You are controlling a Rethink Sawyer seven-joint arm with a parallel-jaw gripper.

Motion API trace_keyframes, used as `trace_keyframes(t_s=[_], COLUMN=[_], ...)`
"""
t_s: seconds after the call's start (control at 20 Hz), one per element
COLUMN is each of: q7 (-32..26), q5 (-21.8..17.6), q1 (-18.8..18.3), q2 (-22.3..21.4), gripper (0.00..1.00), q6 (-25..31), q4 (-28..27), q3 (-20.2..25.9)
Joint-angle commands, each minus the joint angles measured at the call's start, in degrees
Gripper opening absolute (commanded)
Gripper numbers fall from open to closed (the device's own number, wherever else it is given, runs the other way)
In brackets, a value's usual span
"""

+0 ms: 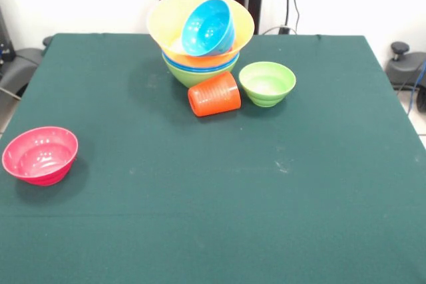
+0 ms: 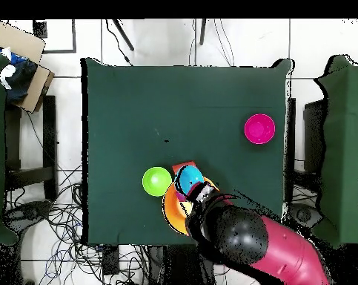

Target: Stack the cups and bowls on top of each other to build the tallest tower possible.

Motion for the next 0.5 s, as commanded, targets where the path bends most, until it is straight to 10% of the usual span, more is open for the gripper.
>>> trace_keyframes(t_s=[0.05, 0.5], q7=[-15.53, -12.80], q5=[-6.18, -8.79], q1=[-1.58, -2.30], q2=[7.51, 8.41], gripper=[1.00, 1.00], q6=[4.82, 8.21], q4=[-5.62, -8.89], q3=[10.04, 12.64])
